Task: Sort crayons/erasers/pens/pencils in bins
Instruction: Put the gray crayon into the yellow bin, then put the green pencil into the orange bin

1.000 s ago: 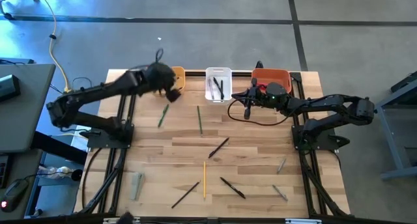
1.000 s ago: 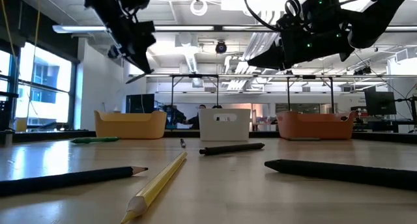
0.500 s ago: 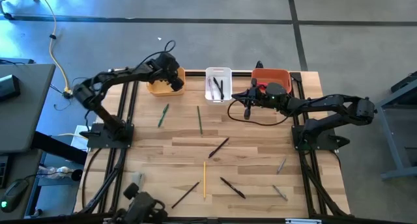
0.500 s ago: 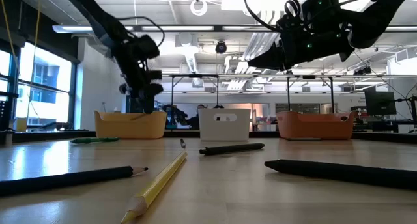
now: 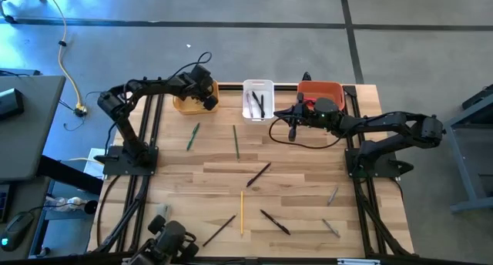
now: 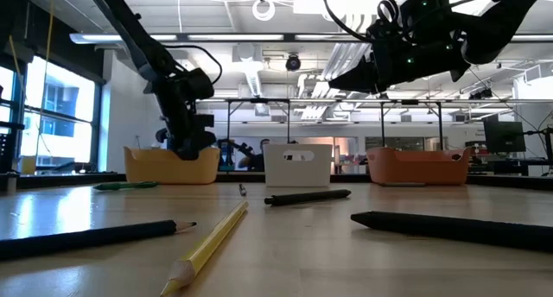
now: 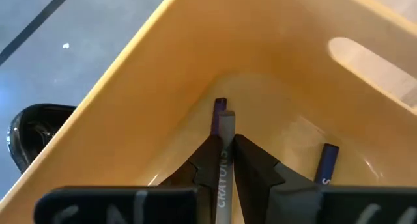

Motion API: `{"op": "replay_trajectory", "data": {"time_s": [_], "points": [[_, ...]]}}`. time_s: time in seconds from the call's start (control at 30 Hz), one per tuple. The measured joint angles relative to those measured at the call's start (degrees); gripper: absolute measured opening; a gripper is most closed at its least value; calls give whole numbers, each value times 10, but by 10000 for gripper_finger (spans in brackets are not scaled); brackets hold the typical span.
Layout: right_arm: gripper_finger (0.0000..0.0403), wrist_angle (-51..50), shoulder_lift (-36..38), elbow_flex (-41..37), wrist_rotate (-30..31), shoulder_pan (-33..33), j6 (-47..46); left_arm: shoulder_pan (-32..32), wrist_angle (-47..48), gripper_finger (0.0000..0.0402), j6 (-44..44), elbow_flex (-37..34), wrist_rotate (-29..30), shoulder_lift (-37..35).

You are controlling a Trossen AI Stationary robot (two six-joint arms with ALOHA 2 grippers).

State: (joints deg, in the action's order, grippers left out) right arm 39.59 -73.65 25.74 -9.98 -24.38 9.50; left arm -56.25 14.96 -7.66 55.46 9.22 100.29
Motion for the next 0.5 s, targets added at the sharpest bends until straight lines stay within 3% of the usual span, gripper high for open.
{"op": "replay_trajectory", "data": {"time_s": [0.3,0.5], "points": [[0,-7,0,0,0,0,0,0,3,71,-9,0,4,-19],[0,-9,0,0,0,0,0,11,-11,55,-22,-12,-24,-80]]}}
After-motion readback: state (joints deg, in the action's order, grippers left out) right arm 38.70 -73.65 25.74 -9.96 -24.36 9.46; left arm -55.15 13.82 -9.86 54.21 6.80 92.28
